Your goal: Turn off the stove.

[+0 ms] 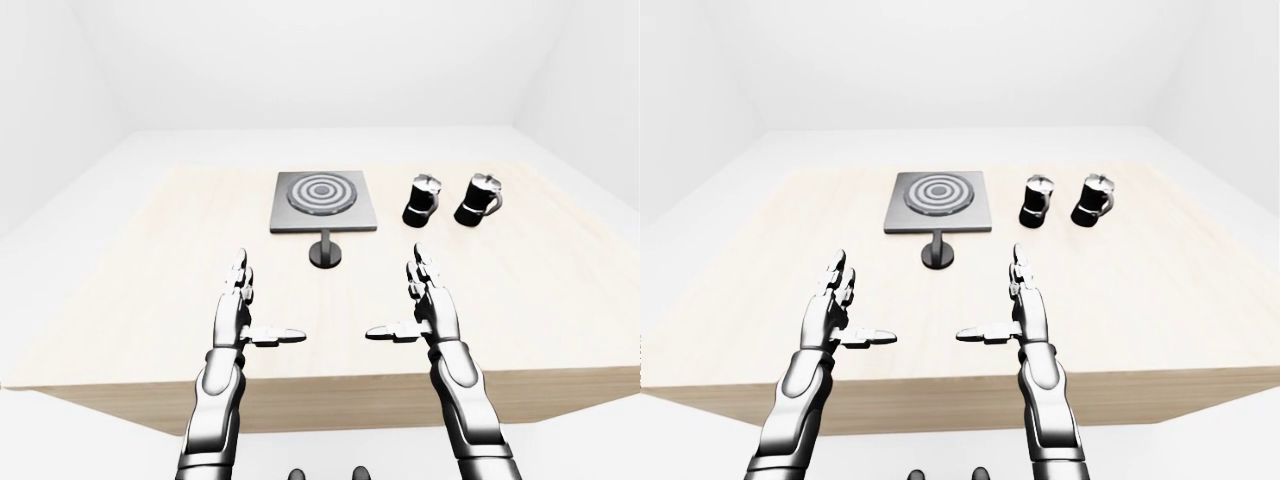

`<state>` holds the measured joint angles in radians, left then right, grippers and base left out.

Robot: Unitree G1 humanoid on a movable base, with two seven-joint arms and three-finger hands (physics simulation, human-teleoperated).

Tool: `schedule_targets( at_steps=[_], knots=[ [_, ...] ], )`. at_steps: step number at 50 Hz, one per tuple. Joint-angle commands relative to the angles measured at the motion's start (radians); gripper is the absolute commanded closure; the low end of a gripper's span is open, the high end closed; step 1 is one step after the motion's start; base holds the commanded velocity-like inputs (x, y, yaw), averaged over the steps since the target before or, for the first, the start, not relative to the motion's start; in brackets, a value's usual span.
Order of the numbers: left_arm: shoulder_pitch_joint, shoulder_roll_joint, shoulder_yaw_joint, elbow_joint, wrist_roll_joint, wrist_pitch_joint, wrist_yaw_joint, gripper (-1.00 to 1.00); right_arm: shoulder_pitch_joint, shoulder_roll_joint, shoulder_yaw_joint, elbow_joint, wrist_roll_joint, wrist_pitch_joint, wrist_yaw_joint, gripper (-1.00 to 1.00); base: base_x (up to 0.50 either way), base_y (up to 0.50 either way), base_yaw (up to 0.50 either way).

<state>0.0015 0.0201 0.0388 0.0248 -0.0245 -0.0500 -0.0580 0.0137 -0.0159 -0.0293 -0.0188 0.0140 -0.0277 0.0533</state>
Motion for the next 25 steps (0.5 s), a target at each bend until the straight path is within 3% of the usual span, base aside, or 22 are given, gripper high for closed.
schedule_targets(
  at_steps=[1, 7, 9, 11, 20, 22, 25],
  knots=[
    [0.007, 0.0, -0.003, -0.017, 0.001, 0.01, 0.0, -1.0, 0.0, 0.0, -0.001, 0.002, 0.001, -0.001, 0.0, -1.0, 0.05, 0.12, 0.0],
    [0.005, -0.001, 0.0, -0.013, -0.003, 0.006, -0.002, -1.0, 0.001, 0.0, 0.002, -0.001, -0.004, 0.002, -0.002, -1.0, 0.05, 0.12, 0.0],
    [-0.004, 0.0, 0.002, 0.015, -0.002, -0.014, -0.003, -1.0, 0.0, 0.001, 0.001, 0.003, -0.005, -0.002, -0.002, -1.0, 0.05, 0.12, 0.0],
    [0.012, 0.0, -0.001, -0.03, -0.003, 0.017, -0.002, -1.0, 0.001, 0.001, 0.003, -0.006, -0.005, 0.006, -0.003, -1.0, 0.05, 0.12, 0.0],
    [0.0, -0.001, 0.001, -0.003, -0.004, 0.001, 0.0, -1.0, 0.002, 0.001, -0.001, -0.004, 0.001, -0.001, -0.002, -1.0, 0.05, 0.12, 0.0],
    [0.007, -0.001, -0.001, -0.022, -0.003, 0.012, 0.0, -1.0, -0.001, 0.0, -0.003, 0.004, 0.003, -0.005, -0.001, -1.0, 0.05, 0.06, 0.0],
    [0.004, -0.001, 0.0, -0.013, -0.003, 0.007, 0.0, -1.0, 0.001, 0.001, -0.002, -0.003, 0.004, -0.002, -0.002, -1.0, 0.05, 0.03, 0.0]
  ],
)
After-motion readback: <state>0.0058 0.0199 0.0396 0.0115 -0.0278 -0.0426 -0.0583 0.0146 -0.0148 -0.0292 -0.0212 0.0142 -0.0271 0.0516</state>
